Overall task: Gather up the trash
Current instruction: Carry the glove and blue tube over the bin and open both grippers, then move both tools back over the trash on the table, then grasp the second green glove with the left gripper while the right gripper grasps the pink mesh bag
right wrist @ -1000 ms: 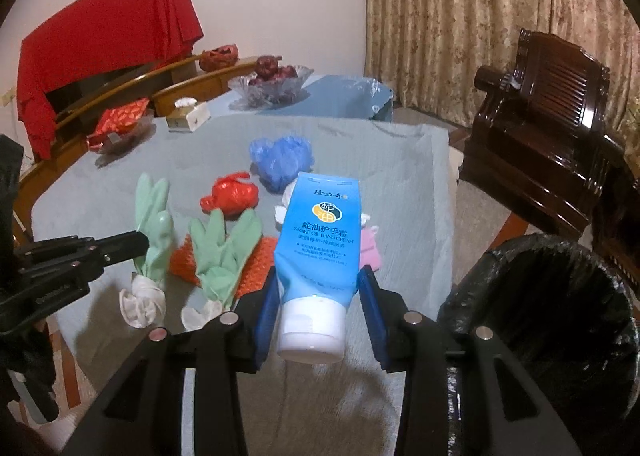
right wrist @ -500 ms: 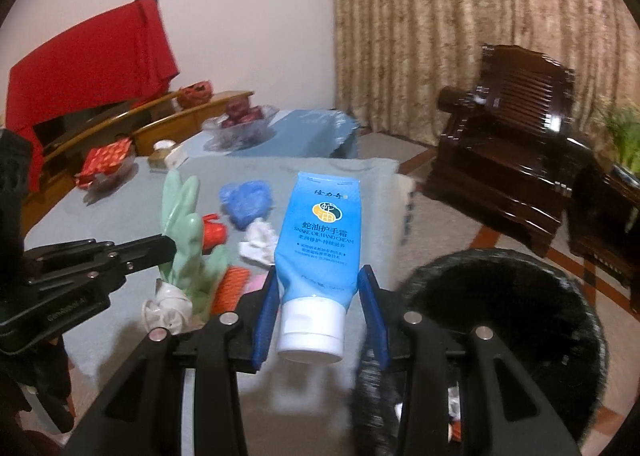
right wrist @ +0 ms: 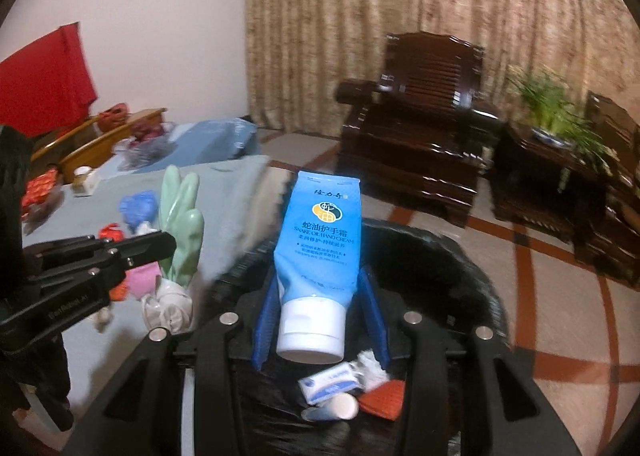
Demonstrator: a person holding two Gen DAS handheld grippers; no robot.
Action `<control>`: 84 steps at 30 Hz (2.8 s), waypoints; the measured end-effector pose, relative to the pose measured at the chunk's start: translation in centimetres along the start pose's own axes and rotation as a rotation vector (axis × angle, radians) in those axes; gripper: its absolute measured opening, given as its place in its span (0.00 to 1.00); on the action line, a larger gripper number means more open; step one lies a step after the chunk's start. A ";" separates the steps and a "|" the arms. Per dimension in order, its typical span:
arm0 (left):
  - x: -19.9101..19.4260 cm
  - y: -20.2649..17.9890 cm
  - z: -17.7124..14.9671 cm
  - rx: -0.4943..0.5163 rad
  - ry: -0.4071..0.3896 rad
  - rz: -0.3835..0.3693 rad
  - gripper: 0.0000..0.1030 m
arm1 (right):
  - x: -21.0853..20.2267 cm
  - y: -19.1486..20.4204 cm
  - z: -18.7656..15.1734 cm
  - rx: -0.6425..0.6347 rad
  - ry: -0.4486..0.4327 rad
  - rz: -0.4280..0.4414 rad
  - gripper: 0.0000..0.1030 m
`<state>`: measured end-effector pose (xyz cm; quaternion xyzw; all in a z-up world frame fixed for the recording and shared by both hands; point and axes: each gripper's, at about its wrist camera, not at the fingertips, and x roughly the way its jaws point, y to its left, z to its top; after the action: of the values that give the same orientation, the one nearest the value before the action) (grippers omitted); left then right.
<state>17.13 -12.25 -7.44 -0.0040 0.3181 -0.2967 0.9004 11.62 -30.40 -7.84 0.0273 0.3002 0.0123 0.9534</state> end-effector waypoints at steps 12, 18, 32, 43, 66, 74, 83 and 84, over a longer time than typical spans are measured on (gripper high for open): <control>4.7 -3.5 -0.3 0.037 0.030 -0.073 0.56 | 2.0 -4.4 -3.3 0.066 0.091 -0.099 0.50; 2.7 -1.5 -0.1 0.017 -0.001 -0.021 0.79 | 1.0 -4.3 -3.2 0.083 0.030 -0.121 0.93; -7.2 7.4 -2.4 -0.074 -0.077 0.282 0.86 | 1.1 4.0 -0.9 0.067 -0.060 0.102 0.94; -12.8 14.7 -6.7 -0.158 -0.055 0.504 0.86 | 3.0 14.8 -0.5 -0.072 -0.060 0.268 0.94; -12.9 20.9 -9.9 -0.234 -0.030 0.619 0.86 | 14.4 24.1 -3.3 -0.178 0.180 0.283 0.69; -12.3 20.8 -10.0 -0.240 -0.019 0.598 0.86 | 15.2 24.3 -3.5 -0.202 0.233 0.337 0.28; -10.7 19.0 -10.1 -0.217 0.002 0.555 0.86 | 13.1 22.5 -3.7 -0.205 0.219 0.334 0.22; -10.5 18.7 -10.1 -0.214 0.006 0.550 0.86 | 12.9 22.2 -3.7 -0.202 0.218 0.331 0.22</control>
<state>14.75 10.64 -13.21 -0.0119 0.3393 -0.0065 0.9406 19.90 -7.57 -16.94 -0.0211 0.3901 0.2016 0.8982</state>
